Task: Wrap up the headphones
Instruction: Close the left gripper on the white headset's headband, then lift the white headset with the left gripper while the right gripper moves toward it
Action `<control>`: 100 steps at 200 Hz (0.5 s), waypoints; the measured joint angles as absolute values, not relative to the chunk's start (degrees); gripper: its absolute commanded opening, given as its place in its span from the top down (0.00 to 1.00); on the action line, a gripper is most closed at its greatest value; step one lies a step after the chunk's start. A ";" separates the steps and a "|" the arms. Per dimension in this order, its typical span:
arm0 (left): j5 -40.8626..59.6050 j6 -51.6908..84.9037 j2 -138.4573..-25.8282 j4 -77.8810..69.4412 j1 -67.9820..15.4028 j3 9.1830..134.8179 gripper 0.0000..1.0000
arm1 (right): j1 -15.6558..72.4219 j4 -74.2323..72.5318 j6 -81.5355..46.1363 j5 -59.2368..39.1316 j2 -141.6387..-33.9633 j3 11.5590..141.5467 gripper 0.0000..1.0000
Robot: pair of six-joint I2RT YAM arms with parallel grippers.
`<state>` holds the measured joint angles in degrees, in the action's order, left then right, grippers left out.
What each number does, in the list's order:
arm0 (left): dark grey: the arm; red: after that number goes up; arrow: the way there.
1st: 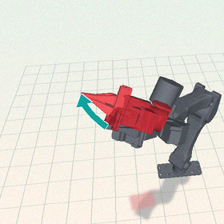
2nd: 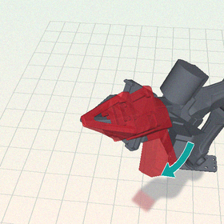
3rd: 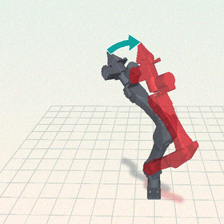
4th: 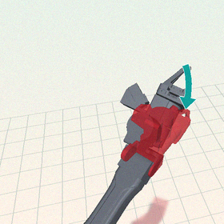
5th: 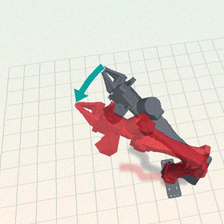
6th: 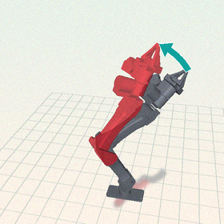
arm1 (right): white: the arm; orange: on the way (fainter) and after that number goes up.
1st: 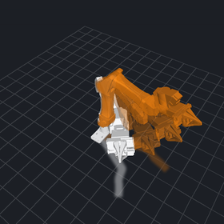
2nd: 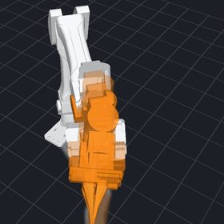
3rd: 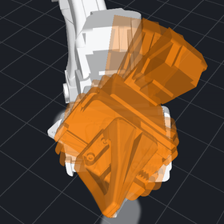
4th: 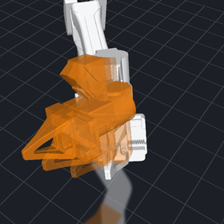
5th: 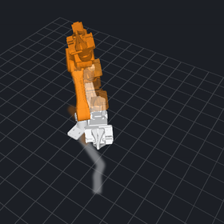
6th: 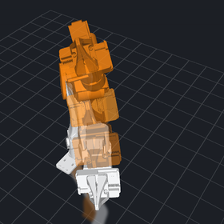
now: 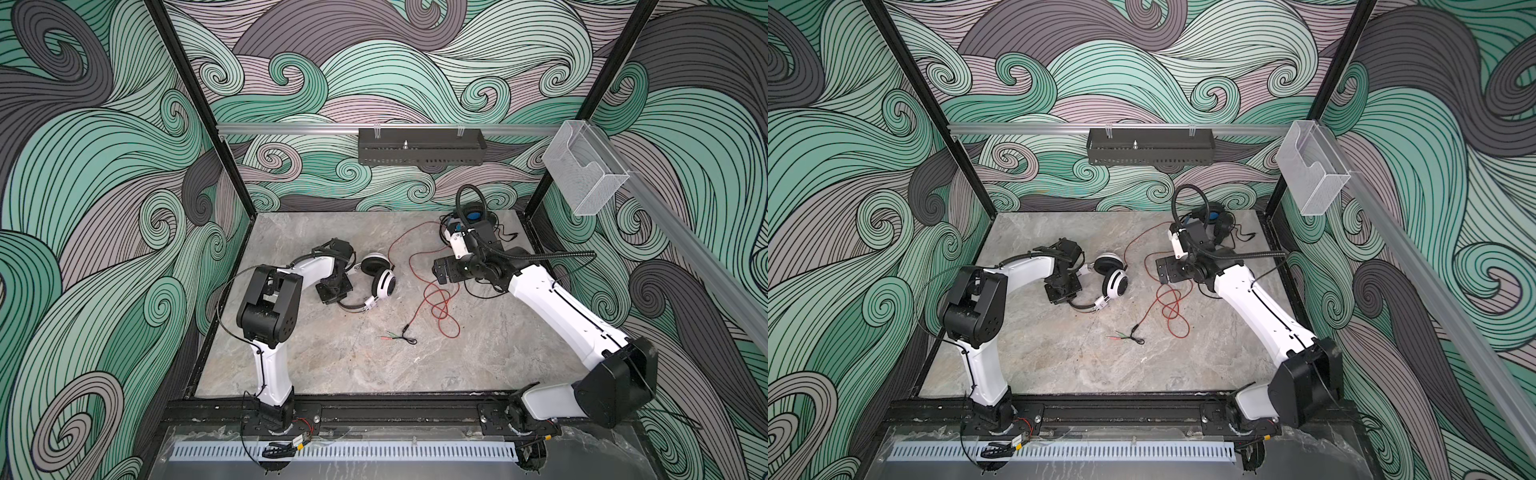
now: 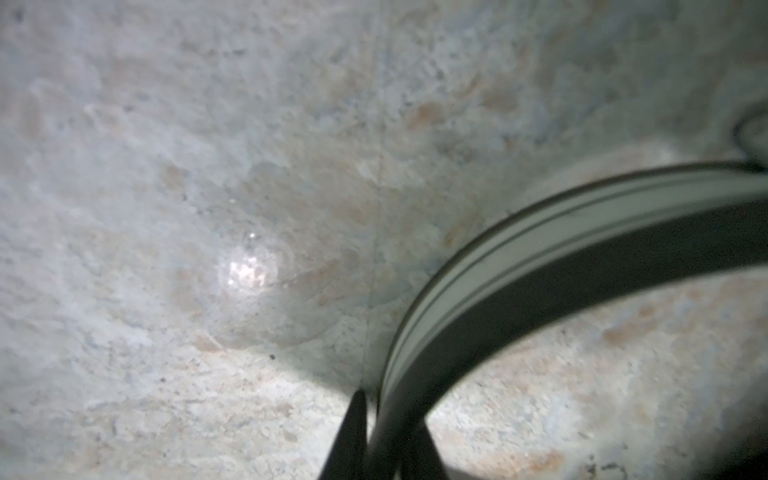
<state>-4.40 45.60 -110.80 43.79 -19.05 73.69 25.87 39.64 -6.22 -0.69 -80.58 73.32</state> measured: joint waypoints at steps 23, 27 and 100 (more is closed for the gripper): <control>-4.95 44.56 -110.78 43.75 -19.18 74.13 1.00 | 25.87 39.46 -6.22 -0.89 -79.53 72.93 0.01; -5.06 44.40 -110.78 43.72 -19.18 74.15 1.00 | 25.87 39.44 -6.20 -0.86 -79.40 72.82 0.01; -9.96 36.77 -107.37 46.74 -19.33 80.29 1.00 | 25.87 39.70 -6.13 -2.13 -78.41 71.55 0.01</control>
<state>-9.96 36.77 -107.37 46.74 -19.33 80.29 25.87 39.70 -6.13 -2.13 -78.41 71.55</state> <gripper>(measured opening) 0.057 0.990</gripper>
